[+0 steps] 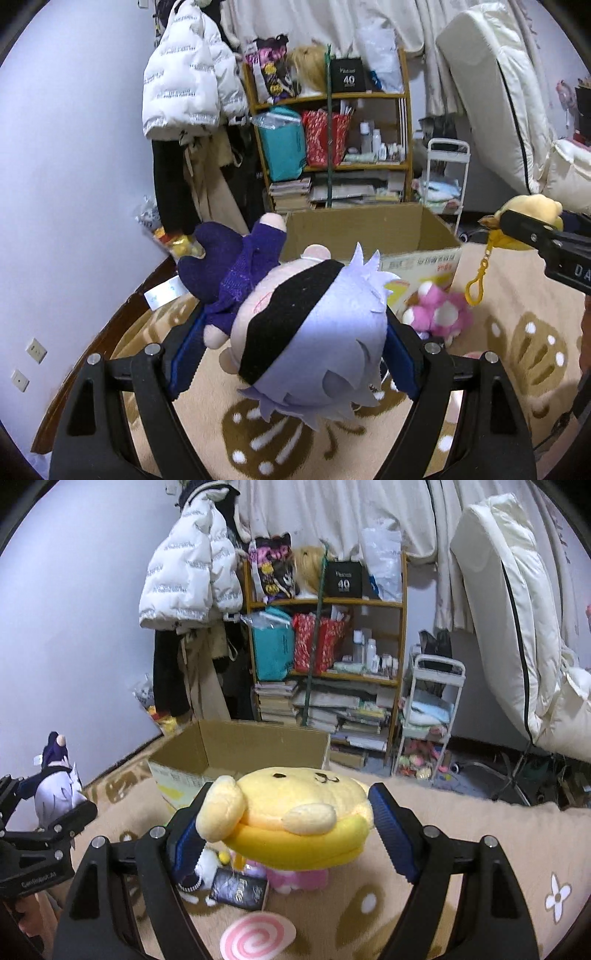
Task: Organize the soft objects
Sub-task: 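Lift the doll with the left tool while the right tool carries the yellow plush over the box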
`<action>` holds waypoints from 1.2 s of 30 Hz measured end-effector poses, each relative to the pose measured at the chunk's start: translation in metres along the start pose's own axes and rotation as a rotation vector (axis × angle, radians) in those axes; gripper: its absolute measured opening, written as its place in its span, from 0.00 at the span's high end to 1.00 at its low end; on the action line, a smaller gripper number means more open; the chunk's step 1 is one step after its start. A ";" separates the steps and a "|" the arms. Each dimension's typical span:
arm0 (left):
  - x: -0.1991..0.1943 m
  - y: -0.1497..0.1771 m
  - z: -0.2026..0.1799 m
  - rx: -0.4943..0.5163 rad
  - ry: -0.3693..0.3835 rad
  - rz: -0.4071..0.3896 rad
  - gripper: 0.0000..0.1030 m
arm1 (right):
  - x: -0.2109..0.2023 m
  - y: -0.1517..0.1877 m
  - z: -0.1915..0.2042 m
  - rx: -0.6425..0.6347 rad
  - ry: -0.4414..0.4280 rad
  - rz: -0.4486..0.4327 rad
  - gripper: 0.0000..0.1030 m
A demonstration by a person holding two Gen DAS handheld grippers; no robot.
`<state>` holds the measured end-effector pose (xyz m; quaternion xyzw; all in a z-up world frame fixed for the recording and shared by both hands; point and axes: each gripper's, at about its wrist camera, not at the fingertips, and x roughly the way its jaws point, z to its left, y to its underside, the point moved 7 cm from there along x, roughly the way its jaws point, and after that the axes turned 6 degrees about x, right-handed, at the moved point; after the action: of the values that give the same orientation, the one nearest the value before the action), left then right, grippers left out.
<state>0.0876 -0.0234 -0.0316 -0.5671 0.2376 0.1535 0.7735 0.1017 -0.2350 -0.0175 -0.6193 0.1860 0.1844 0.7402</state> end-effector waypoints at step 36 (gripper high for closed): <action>0.097 -0.083 -0.009 -0.009 0.024 -0.157 0.19 | 0.096 -0.064 0.000 0.067 -0.118 -0.103 0.16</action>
<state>0.2096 -0.0607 -0.0198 -0.5892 0.2009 0.0868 0.7778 0.2168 -0.2418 -0.0114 -0.5911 0.1163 0.1760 0.7786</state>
